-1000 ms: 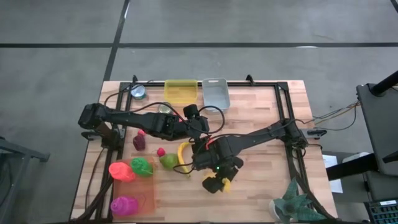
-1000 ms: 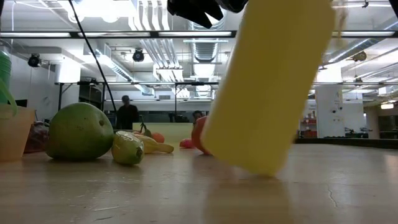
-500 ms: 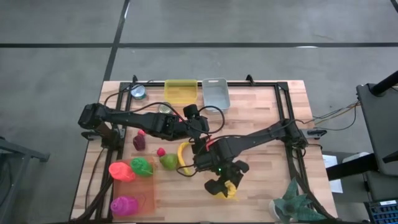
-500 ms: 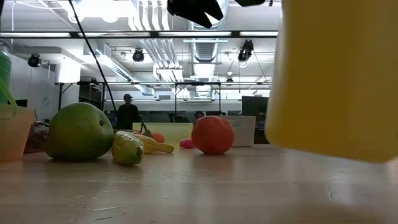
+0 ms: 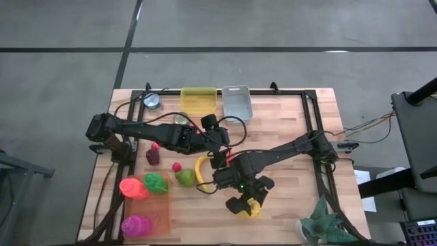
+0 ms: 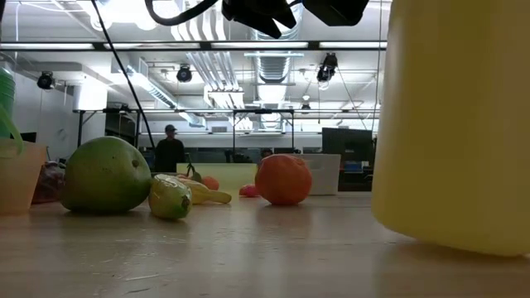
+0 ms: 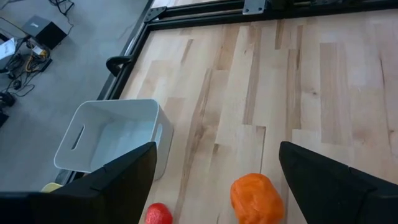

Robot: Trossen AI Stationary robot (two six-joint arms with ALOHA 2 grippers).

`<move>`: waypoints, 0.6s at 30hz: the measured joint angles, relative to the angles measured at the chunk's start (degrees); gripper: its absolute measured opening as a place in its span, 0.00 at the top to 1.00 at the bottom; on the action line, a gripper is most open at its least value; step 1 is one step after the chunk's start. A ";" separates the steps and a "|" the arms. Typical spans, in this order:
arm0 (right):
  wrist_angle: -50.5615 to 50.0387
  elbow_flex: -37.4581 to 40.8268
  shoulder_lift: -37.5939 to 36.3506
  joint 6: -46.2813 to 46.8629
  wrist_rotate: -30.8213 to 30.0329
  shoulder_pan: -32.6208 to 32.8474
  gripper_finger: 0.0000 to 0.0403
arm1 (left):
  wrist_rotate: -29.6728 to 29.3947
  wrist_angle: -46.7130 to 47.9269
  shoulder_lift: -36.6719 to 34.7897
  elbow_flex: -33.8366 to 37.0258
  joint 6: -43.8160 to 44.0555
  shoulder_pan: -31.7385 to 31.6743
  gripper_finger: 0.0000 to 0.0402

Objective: Pick & Place Food Item
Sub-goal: Put the yellow tumbler into the orange bin

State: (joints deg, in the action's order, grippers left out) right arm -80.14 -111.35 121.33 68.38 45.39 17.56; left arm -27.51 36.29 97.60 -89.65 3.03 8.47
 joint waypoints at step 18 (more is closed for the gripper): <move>2.88 1.76 0.03 -1.05 -0.73 0.07 0.20 | 0.02 -0.10 0.00 0.00 0.02 0.02 0.15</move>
State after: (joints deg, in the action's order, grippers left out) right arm -77.25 -109.59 121.36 67.33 44.66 17.63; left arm -27.49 36.19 97.60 -89.65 3.05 8.49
